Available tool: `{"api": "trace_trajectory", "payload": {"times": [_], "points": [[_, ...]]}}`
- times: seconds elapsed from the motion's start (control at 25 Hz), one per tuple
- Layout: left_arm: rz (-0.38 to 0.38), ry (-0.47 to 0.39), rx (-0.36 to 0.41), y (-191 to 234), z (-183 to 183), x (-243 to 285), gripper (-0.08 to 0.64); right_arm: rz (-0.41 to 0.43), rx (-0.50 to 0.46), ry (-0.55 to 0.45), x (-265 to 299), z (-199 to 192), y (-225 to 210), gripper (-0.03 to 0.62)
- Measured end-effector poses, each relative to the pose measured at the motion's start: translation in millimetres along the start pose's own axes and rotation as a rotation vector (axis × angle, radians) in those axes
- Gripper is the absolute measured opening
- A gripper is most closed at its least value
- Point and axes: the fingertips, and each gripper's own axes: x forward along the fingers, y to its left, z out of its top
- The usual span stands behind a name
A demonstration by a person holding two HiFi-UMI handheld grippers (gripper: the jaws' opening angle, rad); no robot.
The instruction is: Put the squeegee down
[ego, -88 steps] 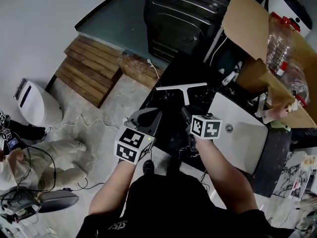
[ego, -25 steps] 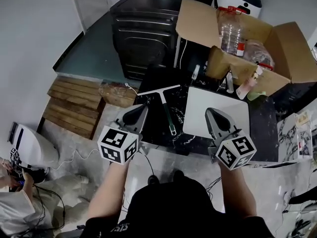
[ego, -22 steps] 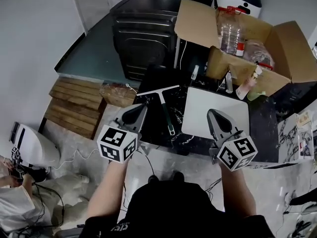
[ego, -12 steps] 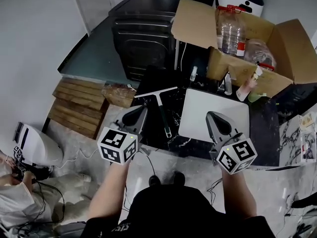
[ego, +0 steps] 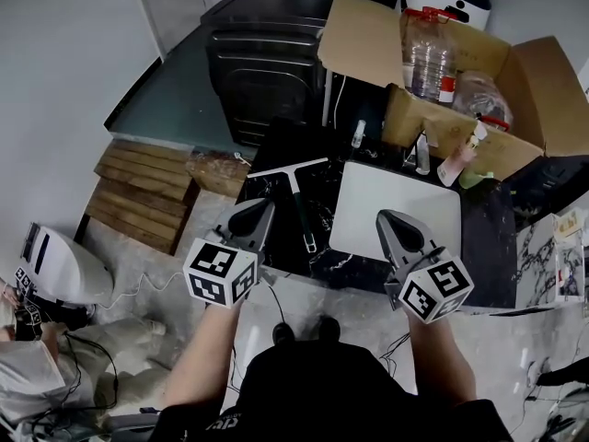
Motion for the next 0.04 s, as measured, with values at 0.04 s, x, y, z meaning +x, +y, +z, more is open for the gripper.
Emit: {"api": "trace_trajectory", "payload": {"times": [0.04], "points": [[0.001, -0.001, -0.002, 1.0, 0.0, -1.0, 0.011, 0.002, 0.003, 0.001, 0.6, -1.0, 1.1, 0.003]]}}
